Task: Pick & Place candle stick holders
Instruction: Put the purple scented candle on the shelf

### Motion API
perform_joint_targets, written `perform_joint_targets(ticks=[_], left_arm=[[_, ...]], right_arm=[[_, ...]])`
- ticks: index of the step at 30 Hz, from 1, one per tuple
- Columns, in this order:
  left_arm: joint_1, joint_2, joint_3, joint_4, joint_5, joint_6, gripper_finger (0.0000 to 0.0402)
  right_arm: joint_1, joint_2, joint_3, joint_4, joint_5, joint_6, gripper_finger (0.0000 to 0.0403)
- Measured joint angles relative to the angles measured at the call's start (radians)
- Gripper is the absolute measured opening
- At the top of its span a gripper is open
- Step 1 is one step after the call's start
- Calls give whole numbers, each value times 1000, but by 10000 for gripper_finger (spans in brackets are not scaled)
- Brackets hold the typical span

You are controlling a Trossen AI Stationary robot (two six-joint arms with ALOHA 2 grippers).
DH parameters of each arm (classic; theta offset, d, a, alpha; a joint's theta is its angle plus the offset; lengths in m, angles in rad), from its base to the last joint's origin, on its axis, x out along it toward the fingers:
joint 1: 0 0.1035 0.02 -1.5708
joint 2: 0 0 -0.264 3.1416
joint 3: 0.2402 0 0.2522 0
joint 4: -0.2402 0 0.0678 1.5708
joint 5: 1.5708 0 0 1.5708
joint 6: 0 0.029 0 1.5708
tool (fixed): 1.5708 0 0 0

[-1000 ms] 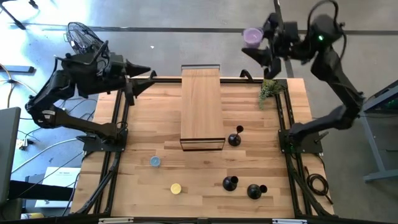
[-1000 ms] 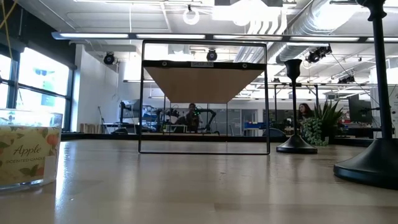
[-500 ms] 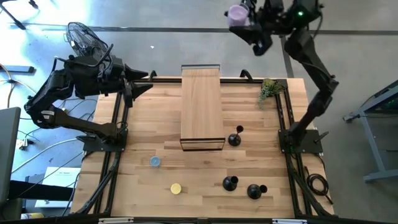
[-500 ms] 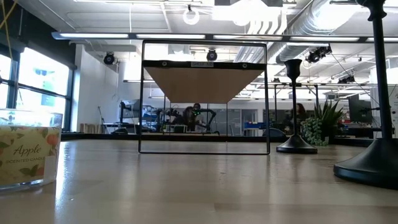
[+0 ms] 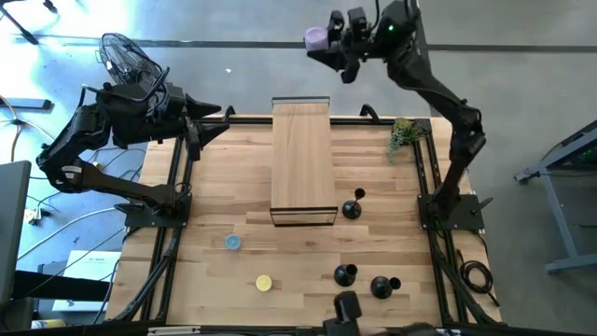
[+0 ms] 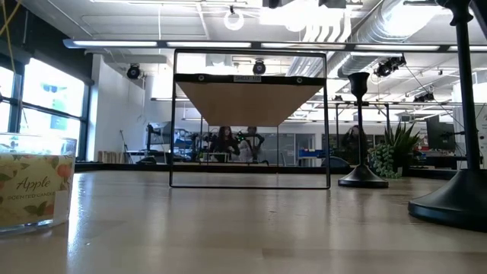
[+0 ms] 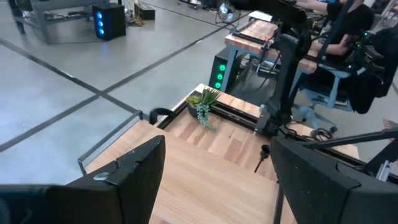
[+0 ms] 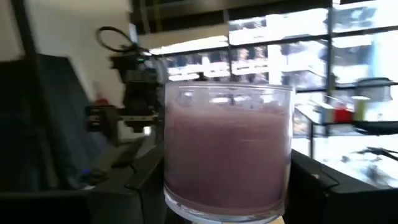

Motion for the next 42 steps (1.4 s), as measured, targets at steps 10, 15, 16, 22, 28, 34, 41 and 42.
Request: perform_joint_targets(ticks=[10, 15, 16, 22, 28, 34, 41, 42], left_arm=[[0, 0, 0, 0, -55, 28, 286], [0, 0, 0, 0, -54, 27, 286], [0, 0, 0, 0, -54, 26, 286], [0, 0, 0, -2, -54, 20, 286], [0, 0, 0, -2, -54, 20, 286], [0, 0, 0, -2, -54, 20, 286], [0, 0, 0, -2, -53, 20, 286], [0, 0, 0, -2, -53, 20, 286]], right_arm=[[-17, -3, -285, 355, -77, 174, 216], [-31, -16, -389, 425, -70, 153, 216], [-33, -24, -411, 435, -70, 145, 216], [-56, -72, -544, 508, -86, 126, 216], [-63, -85, -678, 531, -44, 121, 216], [-60, -85, -803, 652, -9, 144, 216], [-39, -85, -891, 657, 13, 131, 216], [-35, -85, -902, 656, 21, 120, 216]])
